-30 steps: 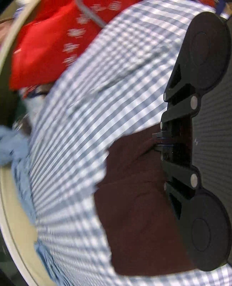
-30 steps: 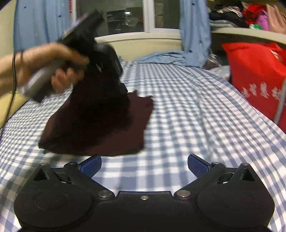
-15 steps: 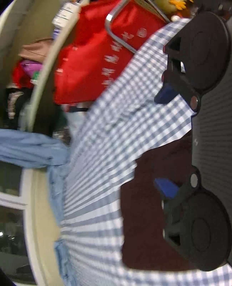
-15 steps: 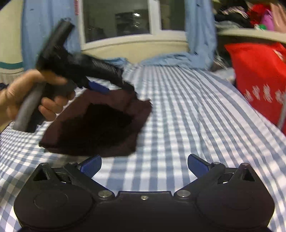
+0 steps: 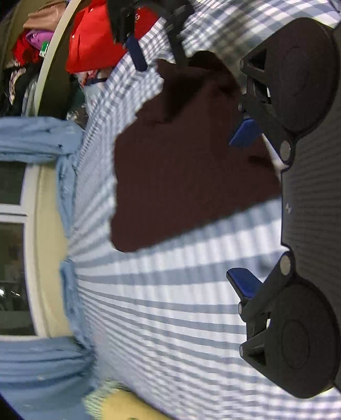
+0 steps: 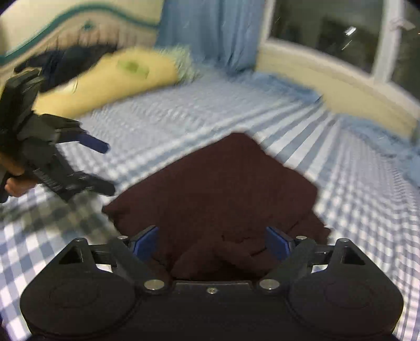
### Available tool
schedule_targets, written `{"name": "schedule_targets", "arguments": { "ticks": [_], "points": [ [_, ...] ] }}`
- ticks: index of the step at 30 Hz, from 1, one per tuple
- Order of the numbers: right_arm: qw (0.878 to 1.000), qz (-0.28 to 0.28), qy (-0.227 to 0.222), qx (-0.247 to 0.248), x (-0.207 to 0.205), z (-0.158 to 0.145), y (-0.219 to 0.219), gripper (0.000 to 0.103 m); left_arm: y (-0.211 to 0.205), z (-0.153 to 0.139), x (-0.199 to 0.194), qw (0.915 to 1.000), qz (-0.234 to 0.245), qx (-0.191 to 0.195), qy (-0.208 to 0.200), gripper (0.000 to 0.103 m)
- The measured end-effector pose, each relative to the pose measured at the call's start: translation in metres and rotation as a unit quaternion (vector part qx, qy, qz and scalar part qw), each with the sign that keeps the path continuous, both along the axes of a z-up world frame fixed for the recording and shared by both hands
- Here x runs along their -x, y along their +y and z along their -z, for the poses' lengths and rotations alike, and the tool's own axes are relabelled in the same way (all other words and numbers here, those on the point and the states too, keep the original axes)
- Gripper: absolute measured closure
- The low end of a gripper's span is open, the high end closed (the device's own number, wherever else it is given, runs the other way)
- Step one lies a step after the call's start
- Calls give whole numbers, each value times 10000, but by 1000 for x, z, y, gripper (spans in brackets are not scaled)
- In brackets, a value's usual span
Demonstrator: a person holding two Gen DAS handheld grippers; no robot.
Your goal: Fold small clothes
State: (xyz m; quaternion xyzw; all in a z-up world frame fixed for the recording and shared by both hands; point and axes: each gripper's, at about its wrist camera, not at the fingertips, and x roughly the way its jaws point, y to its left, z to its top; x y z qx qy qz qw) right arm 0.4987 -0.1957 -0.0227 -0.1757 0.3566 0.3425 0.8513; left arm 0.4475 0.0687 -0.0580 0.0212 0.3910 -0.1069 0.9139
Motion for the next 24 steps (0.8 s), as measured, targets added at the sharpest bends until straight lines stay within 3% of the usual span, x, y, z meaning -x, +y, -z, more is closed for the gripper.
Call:
{"name": "schedule_targets", "arguments": {
  "ticks": [2, 4, 5, 6, 8, 11, 14, 17, 20, 22, 23, 24],
  "points": [
    [9982, -115, 495, 321, -25, 5, 6, 34, 12, 5, 6, 9999, 22, 73, 101, 3],
    [9923, -105, 1156, 435, -42, 11, 5, 53, 19, 7, 7, 9999, -4, 86, 87, 3],
    [9858, -34, 1631, 397, -51, 16, 2, 75, 23, 5, 8, 9999, -7, 104, 70, 3],
    [9826, 59, 1824, 336, -52, 17, -1, 84, 26, 3, 8, 9999, -1, 137, 54, 4],
    [9844, 183, 1746, 134, -44, 11, -9, 88, 26, -3, 8, 9998, -28, 181, -2, 3],
    [9874, 340, 1268, -887, -23, -20, -38, 89, 15, -7, -1, 9998, -89, 114, -142, 4],
    [9760, 538, 920, -1898, 5, -23, -80, 90, -4, 1, -15, 9995, -169, -181, -171, 3],
    [9617, 1211, 1373, -2040, 16, 33, -113, 89, -15, 20, -26, 9989, -189, -411, 88, 4],
    [9407, 1752, 1826, -2259, 28, 81, -134, 79, -19, 30, -28, 9986, -218, -466, 149, 3],
    [9329, 1815, 1718, -2592, 37, 75, -144, 69, -17, 28, -28, 9987, -231, -423, 150, 3],
    [9330, 1865, 1530, -2671, 38, 63, -149, 60, -17, 28, -28, 9988, -215, -408, 165, 4],
    [9344, 1894, 1347, -2701, 35, 51, -153, 57, -17, 27, -27, 9988, -201, -423, 160, 4]
  ]
}}
